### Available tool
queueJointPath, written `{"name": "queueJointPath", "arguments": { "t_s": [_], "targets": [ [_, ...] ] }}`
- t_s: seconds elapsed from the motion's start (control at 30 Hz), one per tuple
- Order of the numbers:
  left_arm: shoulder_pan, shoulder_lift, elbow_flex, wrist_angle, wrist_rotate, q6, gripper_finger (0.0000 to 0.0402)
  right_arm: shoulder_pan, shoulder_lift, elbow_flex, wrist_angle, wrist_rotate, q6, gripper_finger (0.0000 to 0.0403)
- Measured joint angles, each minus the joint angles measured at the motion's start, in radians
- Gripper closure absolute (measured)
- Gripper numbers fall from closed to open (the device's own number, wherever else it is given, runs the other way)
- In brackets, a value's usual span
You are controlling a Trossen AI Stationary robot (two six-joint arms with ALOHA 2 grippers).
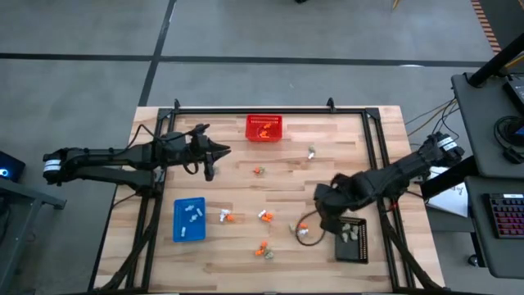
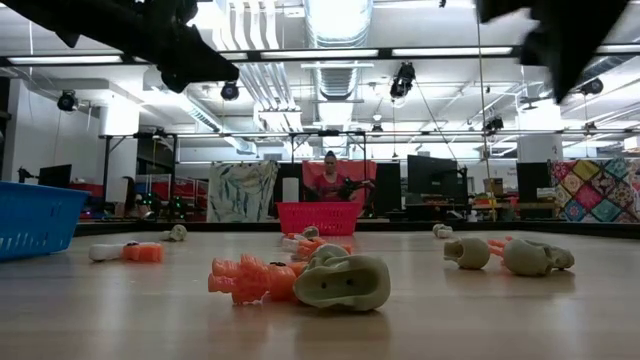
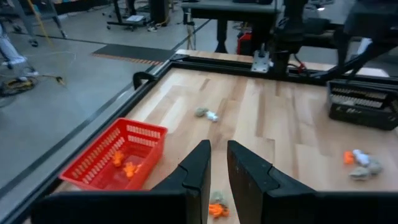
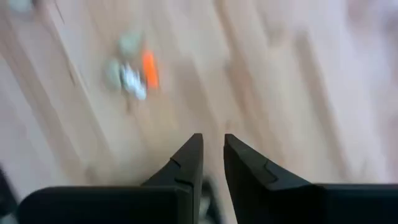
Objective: Sort Halloween decoration
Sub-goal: Put the white skeleton toy into the blue bin
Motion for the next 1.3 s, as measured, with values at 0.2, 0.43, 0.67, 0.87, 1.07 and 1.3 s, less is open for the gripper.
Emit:
{"name": "queueJointPath", "arguments": {
  "t_s": [0.2,0.43,0.67,0.87,1.07,1.3],
  "targets": [
    [0.000,0.000,0.000,0.000,0.016,-0.053,0.0365,-0.093,-0.001,-0.034,0.287,0.085,-0.346,0.0349],
    [0.000,0.000,0.000,-0.002,0.016,-0.144,0.0365,-0.172,-0.001,-0.177,0.769,0.167,-0.691,0.0350],
    [0.000,0.009,0.000,-0.040,0.016,-0.314,0.0365,-0.216,-0.001,-0.305,1.170,0.199,-0.800,0.0349],
    [0.000,0.077,0.001,-0.135,0.016,-0.445,0.0365,-0.214,-0.001,-0.330,1.190,0.154,-0.812,0.0349],
    [0.001,0.201,0.113,-0.519,-0.060,-0.589,0.0365,-0.214,-0.002,-0.336,1.191,0.152,-0.805,0.0349],
    [0.003,0.411,0.274,-0.964,-0.197,-0.548,0.0365,-0.215,-0.002,-0.336,1.194,0.153,-0.815,0.0350]
  ]
}}
